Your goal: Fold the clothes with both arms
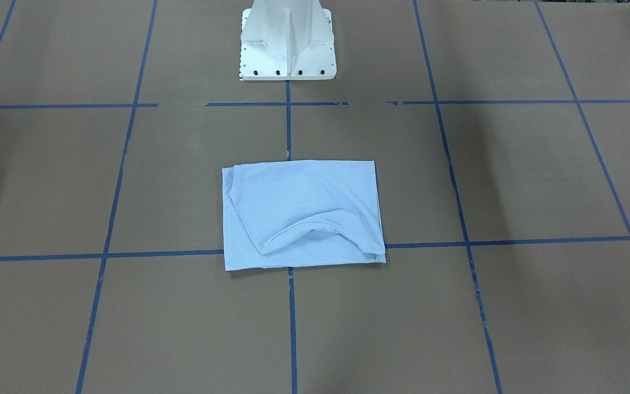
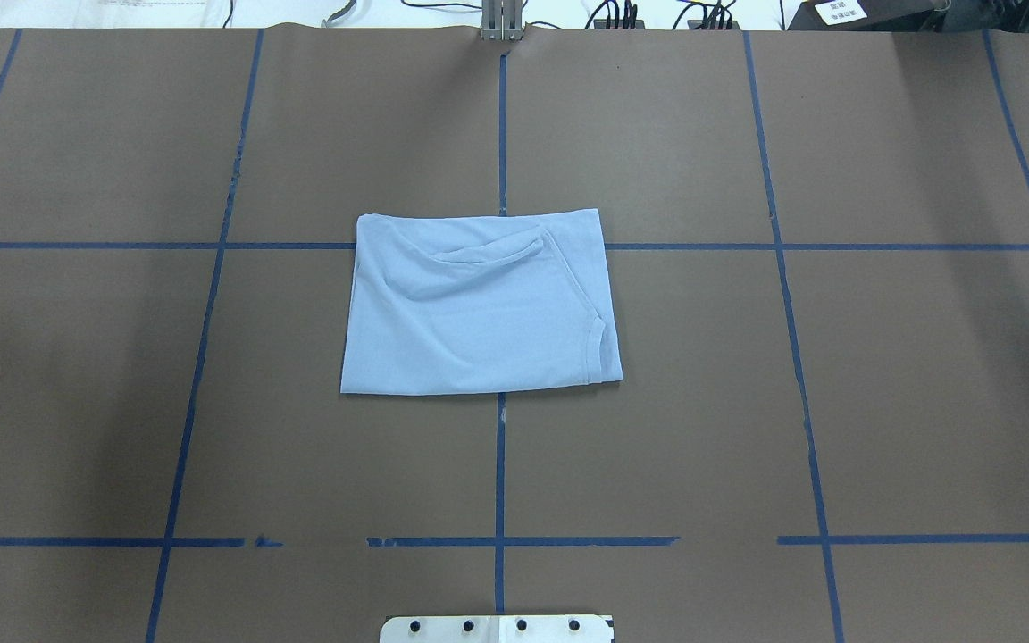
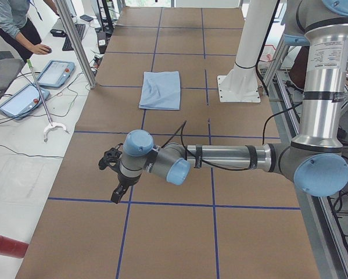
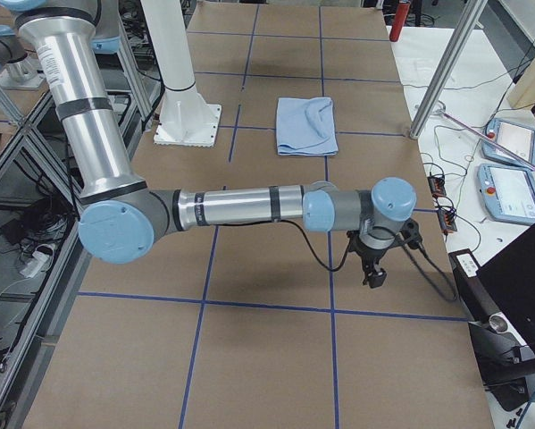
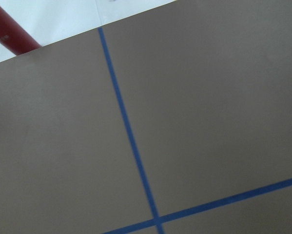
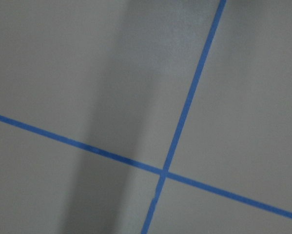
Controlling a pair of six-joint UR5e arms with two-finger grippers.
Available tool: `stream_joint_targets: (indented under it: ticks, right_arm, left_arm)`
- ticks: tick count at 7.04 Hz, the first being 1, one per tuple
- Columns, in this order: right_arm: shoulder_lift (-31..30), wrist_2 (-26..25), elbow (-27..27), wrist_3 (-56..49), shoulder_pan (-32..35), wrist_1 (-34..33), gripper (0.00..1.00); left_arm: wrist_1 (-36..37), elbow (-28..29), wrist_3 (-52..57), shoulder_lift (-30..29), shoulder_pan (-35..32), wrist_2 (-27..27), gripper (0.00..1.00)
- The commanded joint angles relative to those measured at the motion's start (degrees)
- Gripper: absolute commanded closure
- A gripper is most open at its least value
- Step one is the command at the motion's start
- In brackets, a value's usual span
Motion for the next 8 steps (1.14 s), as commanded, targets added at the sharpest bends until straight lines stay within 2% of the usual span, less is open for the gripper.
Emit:
stream_joint_targets:
  ticks: [1, 2, 3, 4, 5, 6, 7, 8]
  right_arm:
    - [-6.97, 0.27, 6.67, -2.98, 1.57, -4.14, 0.0]
    - [-7.95, 0.18, 6.78, -2.37, 1.39, -3.54, 0.0]
    - [-8.31, 1.57, 9.22, -1.93, 0.96, -3.45, 0.0]
    - [-8.23, 1.5, 9.68, -1.58, 0.43, -3.45, 0.0]
    - [-8.22, 1.41, 9.42, 5.39, 0.43, -3.45, 0.0]
    - [-8.22, 1.67, 9.94, 12.5, 0.43, -3.36, 0.0]
    - [-8.22, 1.5, 10.03, 12.75, 0.43, -3.27, 0.0]
    - [-8.22, 1.41, 10.29, 12.4, 0.43, -3.27, 0.0]
  left_arm:
    - [0.4, 0.39, 5.92, 4.31, -1.53, -0.92, 0.0]
    - [0.31, 2.74, 6.43, 5.29, -1.44, -0.14, 0.0]
    - [-0.56, 4.16, 4.96, 4.17, -1.18, 0.13, 0.0]
    - [4.65, 1.39, -2.71, 3.11, -1.17, 0.14, 0.0]
    - [12.18, -5.86, -5.31, 3.8, -1.17, 0.05, 0.0]
    - [22.7, -12.81, -5.77, 3.8, -1.09, -0.39, 0.0]
    - [26.55, -15.92, -9.08, 4.32, -1.09, -0.91, 0.0]
    - [24.84, -15.43, -9.73, 6.94, -0.82, -4.49, 0.0]
